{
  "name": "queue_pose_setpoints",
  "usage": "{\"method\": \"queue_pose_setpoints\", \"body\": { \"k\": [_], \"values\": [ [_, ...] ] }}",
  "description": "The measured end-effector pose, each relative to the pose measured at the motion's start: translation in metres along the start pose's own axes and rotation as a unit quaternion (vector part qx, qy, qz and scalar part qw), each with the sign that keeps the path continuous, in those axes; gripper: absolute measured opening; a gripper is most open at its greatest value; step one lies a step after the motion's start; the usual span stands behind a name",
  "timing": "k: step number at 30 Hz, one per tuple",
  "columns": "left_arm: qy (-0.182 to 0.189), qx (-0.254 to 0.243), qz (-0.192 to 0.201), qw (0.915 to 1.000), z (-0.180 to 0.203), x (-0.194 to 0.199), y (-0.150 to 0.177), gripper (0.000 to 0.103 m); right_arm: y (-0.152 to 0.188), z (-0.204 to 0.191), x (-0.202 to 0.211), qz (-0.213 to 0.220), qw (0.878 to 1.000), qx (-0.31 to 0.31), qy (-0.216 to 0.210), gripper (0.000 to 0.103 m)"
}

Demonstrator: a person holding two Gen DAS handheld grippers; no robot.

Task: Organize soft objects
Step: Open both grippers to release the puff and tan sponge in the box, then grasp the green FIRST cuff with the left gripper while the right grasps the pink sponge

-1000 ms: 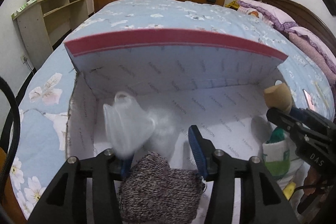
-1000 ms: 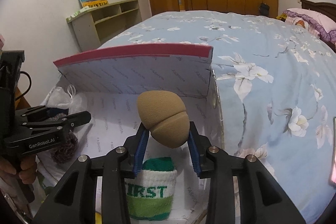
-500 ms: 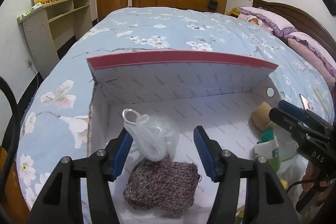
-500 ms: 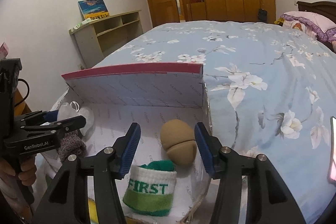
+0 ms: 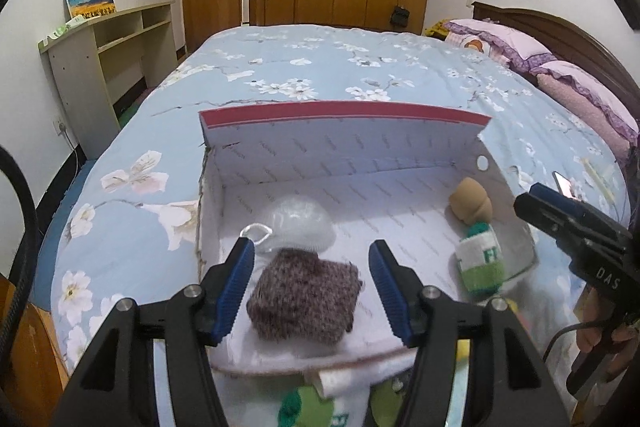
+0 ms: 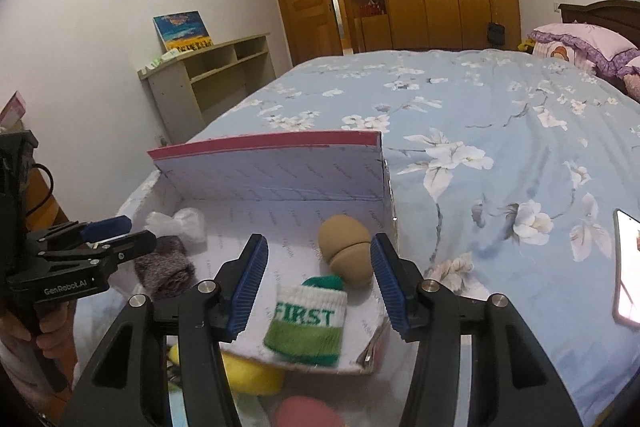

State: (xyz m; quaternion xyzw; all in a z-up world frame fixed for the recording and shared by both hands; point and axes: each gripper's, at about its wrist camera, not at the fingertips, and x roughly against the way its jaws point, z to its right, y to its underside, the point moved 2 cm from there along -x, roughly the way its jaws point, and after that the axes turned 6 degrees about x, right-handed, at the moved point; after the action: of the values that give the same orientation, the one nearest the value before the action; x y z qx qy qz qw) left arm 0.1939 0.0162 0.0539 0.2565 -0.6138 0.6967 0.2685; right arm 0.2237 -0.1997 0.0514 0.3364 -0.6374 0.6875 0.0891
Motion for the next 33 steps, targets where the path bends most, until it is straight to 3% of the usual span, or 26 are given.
{"method": "queue_pose_setpoints", "body": {
  "k": [8,19,33],
  "values": [
    [0.0,0.001,0.008,1.0,-0.002,0.025,0.014,0.063,0.012,-0.015,0.025,0.004,1.0,0.014,0.0,0.055],
    [0.014,0.03,-0.006,0.9994,-0.01,0.047,0.059,0.063,0.041,-0.029,0.051,0.0,1.0,0.006,0.004,0.055],
    [0.017,0.077,-0.038,0.9961,-0.022,0.03,0.096,0.063,0.082,-0.027,0.05,-0.027,0.999,-0.035,0.009,0.055]
  ]
}}
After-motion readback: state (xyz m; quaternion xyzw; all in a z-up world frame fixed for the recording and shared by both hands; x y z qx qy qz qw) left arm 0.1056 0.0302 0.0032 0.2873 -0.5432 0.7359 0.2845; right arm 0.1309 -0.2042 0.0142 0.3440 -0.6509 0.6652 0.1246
